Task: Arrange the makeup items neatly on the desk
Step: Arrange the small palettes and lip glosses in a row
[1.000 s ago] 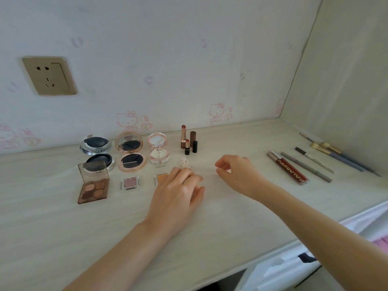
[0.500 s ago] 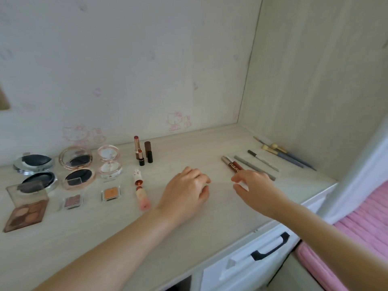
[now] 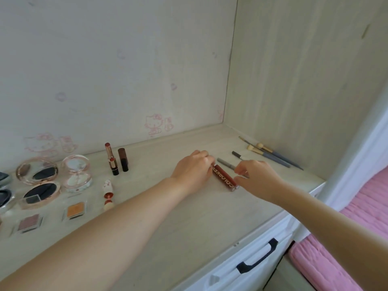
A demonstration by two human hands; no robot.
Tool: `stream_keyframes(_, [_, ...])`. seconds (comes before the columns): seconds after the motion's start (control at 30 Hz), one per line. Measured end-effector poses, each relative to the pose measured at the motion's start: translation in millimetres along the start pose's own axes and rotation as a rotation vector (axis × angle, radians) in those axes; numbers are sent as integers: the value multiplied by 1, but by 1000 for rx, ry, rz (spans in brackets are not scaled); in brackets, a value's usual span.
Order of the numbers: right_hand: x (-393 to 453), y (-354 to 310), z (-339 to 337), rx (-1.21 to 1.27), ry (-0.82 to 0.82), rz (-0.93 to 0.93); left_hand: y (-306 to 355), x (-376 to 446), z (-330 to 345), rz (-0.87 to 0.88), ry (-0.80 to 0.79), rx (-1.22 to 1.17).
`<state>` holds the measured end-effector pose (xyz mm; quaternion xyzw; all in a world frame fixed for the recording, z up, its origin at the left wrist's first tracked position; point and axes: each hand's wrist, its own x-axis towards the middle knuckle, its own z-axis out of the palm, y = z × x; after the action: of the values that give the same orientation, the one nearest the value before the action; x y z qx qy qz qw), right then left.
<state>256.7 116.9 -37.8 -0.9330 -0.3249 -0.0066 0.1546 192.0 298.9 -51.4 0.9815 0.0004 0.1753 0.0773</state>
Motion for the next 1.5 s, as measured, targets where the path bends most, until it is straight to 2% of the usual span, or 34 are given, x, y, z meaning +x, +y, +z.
stream_keyframes(0.3, [17, -6, 14, 16, -41, 77, -19, 34, 13, 59, -222, 40])
stream_keyframes(0.4, [19, -8, 17, -3, -59, 84, -22, 33, 22, 91, -248, 11])
stream_keyframes(0.63, [28, -13, 20, 23, -83, 167, -23, 34, 32, 129, -186, 22])
stream_keyframes(0.87, [37, -24, 18, -4, -96, 244, -22, 39, 30, 173, -238, 28])
stream_keyframes(1.13, [38, -34, 15, -26, -123, 240, -22, 41, 23, 176, -156, 70])
stream_keyframes(1.3, [33, -34, 17, 4, -81, 204, -20, 41, 21, 179, -93, 124])
stream_keyframes(1.5, [25, -32, 16, 62, 26, 165, -20, 35, 19, 99, 6, 74])
